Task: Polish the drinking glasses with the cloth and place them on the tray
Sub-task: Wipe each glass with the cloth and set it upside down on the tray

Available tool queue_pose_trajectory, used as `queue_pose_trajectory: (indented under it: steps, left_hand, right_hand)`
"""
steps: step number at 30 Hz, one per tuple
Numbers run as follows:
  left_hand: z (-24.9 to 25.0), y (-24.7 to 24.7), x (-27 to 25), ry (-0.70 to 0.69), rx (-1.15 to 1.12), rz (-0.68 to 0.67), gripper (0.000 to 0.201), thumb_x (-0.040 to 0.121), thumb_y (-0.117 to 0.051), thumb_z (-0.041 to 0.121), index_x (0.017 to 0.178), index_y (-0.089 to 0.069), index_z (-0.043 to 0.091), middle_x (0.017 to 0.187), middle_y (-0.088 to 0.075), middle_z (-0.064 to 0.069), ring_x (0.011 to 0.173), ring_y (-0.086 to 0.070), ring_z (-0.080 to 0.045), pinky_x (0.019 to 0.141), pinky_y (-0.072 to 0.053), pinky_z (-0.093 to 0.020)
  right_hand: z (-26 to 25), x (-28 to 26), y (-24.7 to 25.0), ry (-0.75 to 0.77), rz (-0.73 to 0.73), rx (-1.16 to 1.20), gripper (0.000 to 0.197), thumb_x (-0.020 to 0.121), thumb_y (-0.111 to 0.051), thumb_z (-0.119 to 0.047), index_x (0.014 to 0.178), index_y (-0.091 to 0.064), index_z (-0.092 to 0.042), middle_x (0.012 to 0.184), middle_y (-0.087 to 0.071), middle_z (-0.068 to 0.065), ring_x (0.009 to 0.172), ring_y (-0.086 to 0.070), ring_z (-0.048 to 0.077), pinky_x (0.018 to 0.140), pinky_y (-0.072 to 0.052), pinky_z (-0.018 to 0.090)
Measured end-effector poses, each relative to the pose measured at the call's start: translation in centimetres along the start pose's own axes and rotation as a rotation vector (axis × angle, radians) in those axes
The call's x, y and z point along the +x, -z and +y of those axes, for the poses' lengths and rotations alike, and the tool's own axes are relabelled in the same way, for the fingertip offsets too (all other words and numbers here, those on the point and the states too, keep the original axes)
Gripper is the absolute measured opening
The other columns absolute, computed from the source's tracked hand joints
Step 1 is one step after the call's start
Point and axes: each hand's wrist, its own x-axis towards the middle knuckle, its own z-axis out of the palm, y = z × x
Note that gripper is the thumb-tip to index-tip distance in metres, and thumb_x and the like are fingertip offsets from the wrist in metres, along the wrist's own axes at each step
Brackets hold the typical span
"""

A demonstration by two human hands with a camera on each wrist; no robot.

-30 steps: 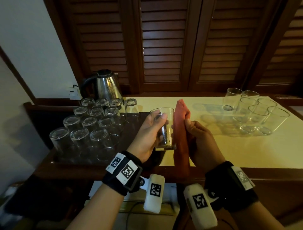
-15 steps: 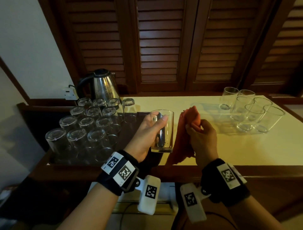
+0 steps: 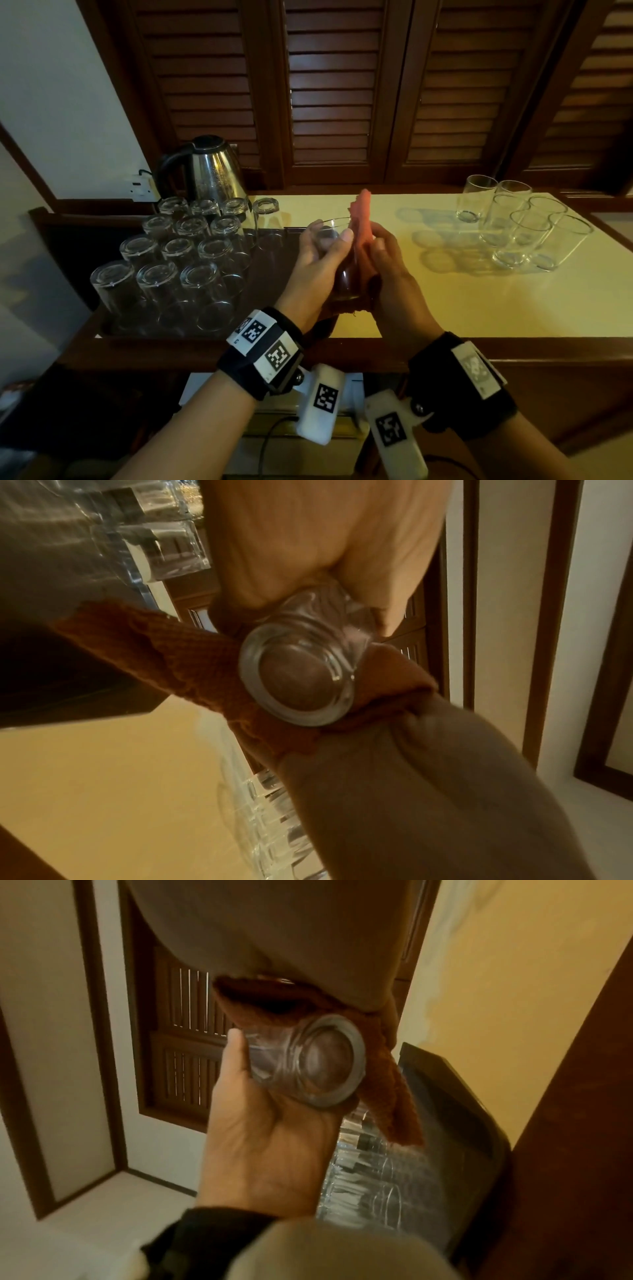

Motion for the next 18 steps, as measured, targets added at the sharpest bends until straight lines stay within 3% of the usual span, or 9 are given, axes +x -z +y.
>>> queue_pose_trajectory:
  steps: [3, 7, 9, 11, 15, 18]
  left_hand:
    - [-0.1, -0.3, 0.3, -0.043, 0.022, 0.008, 0.062, 0.091, -0.059, 0.04, 0.145, -0.029, 0.035, 0.121, -0.064, -0.008, 0.103, -0.069, -0.027, 0.093, -0.055, -0.053]
    - [0.0, 0.0, 0.6, -0.101, 0.079, 0.002, 0.056, 0.096, -0.053, 0.042, 0.146, -0.031, 0.03, 0.118, -0.063, -0.006, 0.103, -0.068, -0.024, 0.088, -0.057, -0.043]
    - [0.1, 0.2, 0.7, -0.113, 0.067, 0.017, 0.059, 0.094, -0.054, 0.051, 0.145, -0.034, 0.029, 0.125, -0.06, -0.007, 0.109, -0.065, -0.026, 0.092, -0.056, -0.044]
    - [0.1, 0.4, 0.7, -0.121, 0.047, 0.015, 0.068, 0.086, -0.058, 0.062, 0.143, -0.039, 0.03, 0.134, -0.057, -0.008, 0.116, -0.063, -0.029, 0.096, -0.054, -0.047]
    - [0.8, 0.7, 0.6, -0.137, 0.138, -0.115, 0.074, 0.078, -0.051, 0.055, 0.145, -0.036, 0.029, 0.133, -0.056, -0.004, 0.11, -0.063, -0.016, 0.08, -0.056, -0.027]
    - [1.4, 1.0, 1.0, -0.126, 0.157, -0.177, 0.075, 0.08, -0.055, 0.055, 0.147, -0.033, 0.031, 0.136, -0.053, -0.001, 0.113, -0.061, -0.016, 0.088, -0.054, -0.031]
  right_hand:
    - [0.2, 0.5, -0.4, 0.036, -0.01, -0.071, 0.039, 0.107, -0.038, -0.033, 0.146, -0.038, -0.04, 0.137, -0.059, 0.0, 0.119, -0.065, 0.016, 0.093, -0.058, 0.042]
    - [0.2, 0.5, -0.3, 0.01, -0.041, 0.001, 0.045, 0.106, -0.039, -0.024, 0.148, -0.038, -0.042, 0.138, -0.06, -0.003, 0.122, -0.063, 0.018, 0.098, -0.055, 0.044]
    - [0.2, 0.6, -0.1, -0.041, -0.054, 0.079, 0.044, 0.106, -0.037, -0.021, 0.146, -0.043, -0.039, 0.135, -0.063, -0.001, 0.12, -0.065, 0.021, 0.097, -0.055, 0.045]
    - [0.2, 0.7, 0.2, -0.096, -0.067, 0.159, 0.041, 0.107, -0.035, -0.023, 0.144, -0.047, -0.038, 0.13, -0.068, -0.002, 0.117, -0.066, 0.023, 0.096, -0.054, 0.049]
    - [0.2, 1.2, 0.4, -0.081, -0.079, 0.129, 0.044, 0.107, -0.037, -0.047, 0.15, -0.04, -0.039, 0.144, -0.058, -0.003, 0.133, -0.056, 0.022, 0.107, -0.047, 0.054]
    - [0.5, 1.6, 0.3, 0.008, -0.094, 0.134, 0.048, 0.106, -0.038, -0.041, 0.153, -0.03, -0.048, 0.155, -0.046, -0.006, 0.141, -0.046, 0.02, 0.112, -0.041, 0.054]
